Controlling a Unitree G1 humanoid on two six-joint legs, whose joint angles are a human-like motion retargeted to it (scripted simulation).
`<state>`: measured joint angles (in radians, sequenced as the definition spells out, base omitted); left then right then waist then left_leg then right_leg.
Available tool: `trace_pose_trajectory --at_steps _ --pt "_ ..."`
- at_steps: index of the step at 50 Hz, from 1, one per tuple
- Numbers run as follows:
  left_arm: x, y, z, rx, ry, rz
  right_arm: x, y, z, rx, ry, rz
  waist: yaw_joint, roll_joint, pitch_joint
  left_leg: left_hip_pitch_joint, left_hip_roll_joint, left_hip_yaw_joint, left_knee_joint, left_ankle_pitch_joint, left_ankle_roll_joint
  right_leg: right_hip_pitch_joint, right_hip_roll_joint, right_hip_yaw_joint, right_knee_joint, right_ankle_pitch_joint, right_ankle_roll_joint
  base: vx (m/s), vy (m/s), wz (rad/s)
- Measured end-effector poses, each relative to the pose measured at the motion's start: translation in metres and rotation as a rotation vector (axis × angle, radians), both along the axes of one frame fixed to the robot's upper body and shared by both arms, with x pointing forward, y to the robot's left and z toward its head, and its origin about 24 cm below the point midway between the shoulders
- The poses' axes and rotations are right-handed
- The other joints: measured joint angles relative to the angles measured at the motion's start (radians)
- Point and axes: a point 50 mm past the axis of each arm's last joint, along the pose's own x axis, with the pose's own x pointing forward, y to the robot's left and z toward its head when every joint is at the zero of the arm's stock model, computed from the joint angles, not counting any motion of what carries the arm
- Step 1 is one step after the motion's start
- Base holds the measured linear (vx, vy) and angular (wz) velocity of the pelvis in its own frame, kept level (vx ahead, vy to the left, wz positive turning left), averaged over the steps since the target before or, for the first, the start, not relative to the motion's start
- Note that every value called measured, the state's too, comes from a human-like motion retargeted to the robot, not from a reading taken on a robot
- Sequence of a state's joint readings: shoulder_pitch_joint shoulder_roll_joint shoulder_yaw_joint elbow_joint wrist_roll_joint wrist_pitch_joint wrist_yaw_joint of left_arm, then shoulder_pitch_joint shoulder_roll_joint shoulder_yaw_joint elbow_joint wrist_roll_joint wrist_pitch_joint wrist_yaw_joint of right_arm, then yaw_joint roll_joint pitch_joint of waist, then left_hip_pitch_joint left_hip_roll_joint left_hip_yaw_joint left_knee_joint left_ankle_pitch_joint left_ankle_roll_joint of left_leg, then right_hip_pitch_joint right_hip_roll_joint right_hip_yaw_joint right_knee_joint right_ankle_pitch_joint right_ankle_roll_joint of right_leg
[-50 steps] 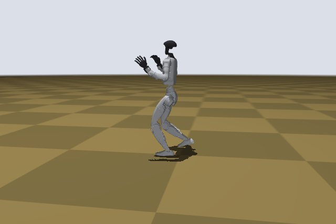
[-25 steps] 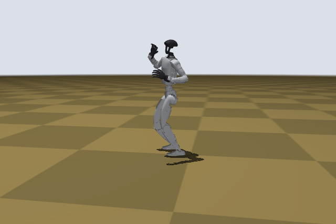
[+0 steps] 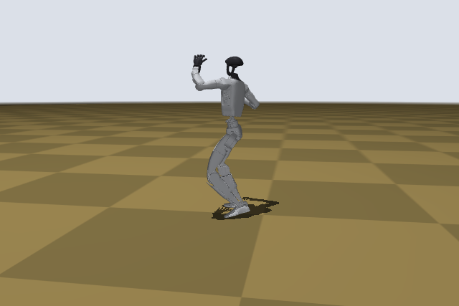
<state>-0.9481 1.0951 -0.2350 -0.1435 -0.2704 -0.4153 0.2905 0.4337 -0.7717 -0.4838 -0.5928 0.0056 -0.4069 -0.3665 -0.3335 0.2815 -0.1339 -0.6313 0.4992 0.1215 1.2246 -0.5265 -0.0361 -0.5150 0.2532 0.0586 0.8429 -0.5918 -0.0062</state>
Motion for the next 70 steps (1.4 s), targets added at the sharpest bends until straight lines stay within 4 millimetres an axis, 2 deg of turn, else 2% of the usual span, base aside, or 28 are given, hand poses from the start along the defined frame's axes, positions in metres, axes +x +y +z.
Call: trace_pose_trajectory --at_steps 2,5,9,12,15,17,20,23,25,28,30,32,35,37,40,42,45,49,54,60,65,67,70 --pt "-0.006 -0.002 -0.041 -0.027 0.124 -0.122 -0.003 0.012 0.027 -0.028 -0.21 0.021 0.057 -0.035 -0.026 -0.008 -0.015 0.001 -0.009 -0.018 0.005 0.008 -0.029 -0.026 0.01 -0.016 -0.011 0.09 0.02 0.71" --pt "-0.014 0.007 -0.104 -0.17 0.356 -0.215 -0.012 0.034 0.061 -0.065 -0.523 0.074 0.167 -0.122 -0.073 -0.021 -0.074 -0.011 -0.029 -0.047 0.016 0.021 -0.091 -0.073 0.034 -0.054 -0.026 0.12 0.03 1.16" --pt "-0.032 0.035 -0.205 -0.385 0.809 -0.114 -0.02 0.053 0.096 -0.161 -0.85 0.088 0.36 -0.311 -0.112 -0.04 -0.214 -0.051 -0.079 -0.07 0.047 0.034 -0.193 -0.125 0.058 -0.119 -0.032 0.15 0.03 1.5" --pt "-0.071 0.064 -0.274 -0.505 1.159 0.065 -0.018 0.058 0.118 -0.272 -0.97 0.036 0.51 -0.457 -0.104 -0.051 -0.308 -0.085 -0.117 -0.073 0.075 0.041 -0.258 -0.164 0.075 -0.154 -0.029 0.12 0.02 1.52" --pt "-0.123 0.09 -0.312 -0.608 1.402 0.227 -0.008 0.05 0.138 -0.37 -0.987 -0.07 0.633 -0.563 -0.067 -0.061 -0.37 -0.115 -0.137 -0.07 0.09 0.054 -0.308 -0.217 0.1 -0.171 -0.032 0.05 0.01 1.47" --pt "-0.148 0.101 -0.319 -0.654 1.477 0.297 0.0 0.038 0.148 -0.402 -0.965 -0.161 0.688 -0.605 -0.038 -0.069 -0.396 -0.129 -0.138 -0.062 0.088 0.065 -0.332 -0.254 0.117 -0.176 -0.04 -0.03 0.0 1.31" --pt "-0.166 0.107 -0.32 -0.712 1.498 0.341 0.011 0.02 0.152 -0.413 -0.906 -0.275 0.732 -0.625 -0.005 -0.098 -0.411 -0.129 -0.103 -0.046 0.076 0.066 -0.363 -0.305 0.166 -0.184 -0.055 -0.11 0.0 1.0" --pt "-0.154 0.101 -0.311 -0.736 1.42 0.28 0.021 0.005 0.142 -0.4 -0.828 -0.339 0.723 -0.634 0.009 -0.12 -0.423 -0.101 -0.072 -0.055 0.068 0.059 -0.4 -0.336 0.201 -0.194 -0.068 -0.14 0.0 0.52" --pt "-0.131 0.094 -0.298 -0.726 1.304 0.212 0.025 0.002 0.126 -0.382 -0.772 -0.334 0.697 -0.633 0.01 -0.121 -0.402 -0.092 -0.024 -0.088 0.078 0.042 -0.417 -0.334 0.224 -0.198 -0.075 -0.14 0.02 -0.16" --pt "-0.089 0.079 -0.257 -0.683 1.021 0.078 0.029 0.008 0.096 -0.312 -0.689 -0.257 0.63 -0.606 -0.005 -0.072 -0.337 -0.083 0.051 -0.117 0.078 0.013 -0.428 -0.311 0.263 -0.201 -0.069 -0.12 0.05 -0.68" --pt "-0.067 0.067 -0.217 -0.656 0.78 -0.029 0.029 0.017 0.076 -0.236 -0.642 -0.168 0.565 -0.569 -0.024 -0.009 -0.297 -0.072 0.061 -0.147 0.073 -0.005 -0.429 -0.289 0.282 -0.195 -0.056 -0.09 0.09 -1.02" --pt "-0.056 0.056 -0.173 -0.642 0.515 -0.139 0.029 0.028 0.06 -0.133 -0.6 -0.062 0.482 -0.512 -0.043 0.071 -0.267 -0.046 0.018 -0.185 0.061 -0.019 -0.422 -0.269 0.281 -0.179 -0.035 -0.08 0.14 -1.17" --pt "-0.058 0.041 -0.115 -0.628 0.174 -0.313 0.028 0.039 0.04 0.048 -0.524 0.086 0.347 -0.415 -0.06 0.178 -0.257 0.006 -0.084 -0.255 0.041 -0.042 -0.42 -0.24 0.284 -0.155 0.009 -0.08 0.19 -1.17" --pt "-0.064 0.032 -0.088 -0.615 0.008 -0.413 0.027 0.042 0.028 0.151 -0.46 0.149 0.246 -0.374 -0.068 0.216 -0.292 0.05 -0.163 -0.276 0.044 -0.079 -0.456 -0.21 0.305 -0.138 0.048 -0.12 0.2 -0.93" --pt "-0.074 0.023 -0.061 -0.593 -0.162 -0.518 0.026 0.041 0.008 0.269 -0.353 0.188 0.102 -0.332 -0.085 0.255 -0.371 0.118 -0.272 -0.289 0.061 -0.154 -0.528 -0.149 0.345 -0.111 0.11 -0.11 0.21 -0.86" --pt "-0.077 0.018 -0.052 -0.581 -0.211 -0.548 0.025 0.039 -0.005 0.313 -0.283 0.182 0.031 -0.303 -0.089 0.284 -0.417 0.158 -0.335 -0.282 0.071 -0.198 -0.559 -0.109 0.358 -0.078 0.15 -0.09 0.2 -1.05" --pt "-0.075 0.014 -0.045 -0.575 -0.233 -0.559 0.022 0.035 -0.02 0.34 -0.199 0.151 -0.046 -0.258 -0.081 0.334 -0.47 0.211 -0.425 -0.264 0.087 -0.25 -0.581 -0.06 0.363 -0.015 0.205 -0.09 0.17 -1.2" --pt "-0.064 0.012 -0.046 -0.606 -0.195 -0.55 0.017 0.025 -0.035 0.365 -0.141 0.068 -0.114 -0.201 -0.053 0.382 -0.51 0.257 -0.512 -0.242 0.107 -0.3 -0.567 -0.009 0.363 0.079 0.266 -0.11 0.11 -1.11" --pt "-0.046 0.013 -0.059 -0.689 -0.097 -0.539 0.009 0.011 -0.046 0.432 -0.164 -0.059 -0.157 -0.148 -0.017 0.397 -0.51 0.294 -0.551 -0.222 0.116 -0.353 -0.534 -0.011 0.378 0.21 0.268 -0.14 0.03 -0.97" --pt "-0.025 0.015 -0.086 -0.818 0.055 -0.519 -0.001 0.001 -0.05 0.557 -0.257 -0.151 -0.171 -0.117 0.011 0.368 -0.484 0.311 -0.525 -0.215 0.123 -0.392 -0.507 -0.034 0.377 0.319 0.268 -0.13 0.05 -0.74" --pt "-0.019 0.02 -0.113 -0.906 0.151 -0.47 -0.004 0.0 -0.05 0.627 -0.324 -0.168 -0.15 -0.123 0.02 0.317 -0.461 0.308 -0.466 -0.223 0.125 -0.411 -0.512 -0.054 0.39 0.349 0.268 -0.11 0.09 -0.54" --pt "-0.019 0.024 -0.127 -0.94 0.202 -0.444 -0.004 0.001 -0.049 0.637 -0.347 -0.171 -0.128 -0.145 0.02 0.303 -0.469 0.309 -0.446 -0.232 0.134 -0.406 -0.571 -0.069 0.434 0.348 0.261 -0.07 0.18 -0.48" --pt "-0.02 0.03 -0.156 -0.995 0.321 -0.406 -0.002 0.002 -0.048 0.642 -0.377 -0.178 -0.081 -0.207 0.018 0.301 -0.497 0.308 -0.436 -0.244 0.149 -0.385 -0.657 -0.103 0.521 0.323 0.211 -0.07 0.11 -0.36"
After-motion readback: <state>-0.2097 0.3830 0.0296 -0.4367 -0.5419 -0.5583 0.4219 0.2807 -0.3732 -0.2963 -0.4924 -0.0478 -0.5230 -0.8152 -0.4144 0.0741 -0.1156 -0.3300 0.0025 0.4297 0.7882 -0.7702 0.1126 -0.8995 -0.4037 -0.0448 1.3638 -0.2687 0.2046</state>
